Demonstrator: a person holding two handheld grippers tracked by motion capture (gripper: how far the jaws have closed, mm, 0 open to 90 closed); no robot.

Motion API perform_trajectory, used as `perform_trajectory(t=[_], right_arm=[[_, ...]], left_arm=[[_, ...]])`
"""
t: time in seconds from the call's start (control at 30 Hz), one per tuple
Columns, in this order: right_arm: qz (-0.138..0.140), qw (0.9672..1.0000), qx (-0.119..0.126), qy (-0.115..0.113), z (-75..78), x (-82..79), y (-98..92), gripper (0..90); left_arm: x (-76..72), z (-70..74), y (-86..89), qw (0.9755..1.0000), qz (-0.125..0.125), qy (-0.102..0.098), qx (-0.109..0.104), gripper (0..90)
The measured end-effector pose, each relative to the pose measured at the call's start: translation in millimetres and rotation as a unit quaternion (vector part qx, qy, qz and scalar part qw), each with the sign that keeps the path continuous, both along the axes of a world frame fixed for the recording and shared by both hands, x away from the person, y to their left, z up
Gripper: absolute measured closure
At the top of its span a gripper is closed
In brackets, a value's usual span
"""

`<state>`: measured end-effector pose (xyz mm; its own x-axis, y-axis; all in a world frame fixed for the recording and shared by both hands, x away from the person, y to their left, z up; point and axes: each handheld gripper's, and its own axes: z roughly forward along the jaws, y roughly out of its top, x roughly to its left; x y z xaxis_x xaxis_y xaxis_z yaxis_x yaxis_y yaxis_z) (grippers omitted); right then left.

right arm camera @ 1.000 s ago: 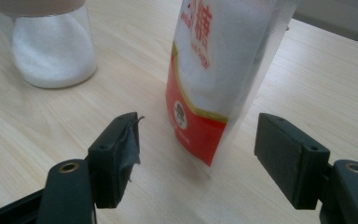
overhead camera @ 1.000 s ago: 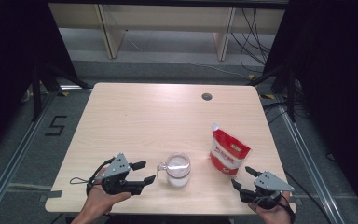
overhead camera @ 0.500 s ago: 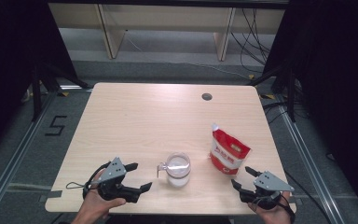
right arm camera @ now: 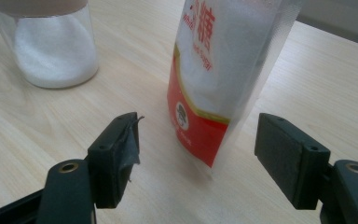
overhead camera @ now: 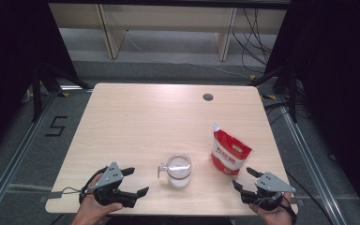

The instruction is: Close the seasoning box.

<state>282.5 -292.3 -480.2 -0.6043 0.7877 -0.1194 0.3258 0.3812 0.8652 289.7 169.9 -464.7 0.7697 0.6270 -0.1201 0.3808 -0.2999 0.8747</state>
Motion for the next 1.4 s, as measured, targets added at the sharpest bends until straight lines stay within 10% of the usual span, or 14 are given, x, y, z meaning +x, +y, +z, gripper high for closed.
perform_trajectory(t=[0.37,1.4], right_arm=[[0.0,1.0,0.003,0.001,0.0,-0.3,-0.5,31.1],[0.001,0.9999,0.008,0.01,-1.5,0.6,-2.4,27.2]], left_arm=[[-8.9,-9.6,2.9,0.9993,0.004,0.004,0.036,15.2],[-12.5,-16.9,2.7,0.9991,0.015,0.015,0.037,15.3]])
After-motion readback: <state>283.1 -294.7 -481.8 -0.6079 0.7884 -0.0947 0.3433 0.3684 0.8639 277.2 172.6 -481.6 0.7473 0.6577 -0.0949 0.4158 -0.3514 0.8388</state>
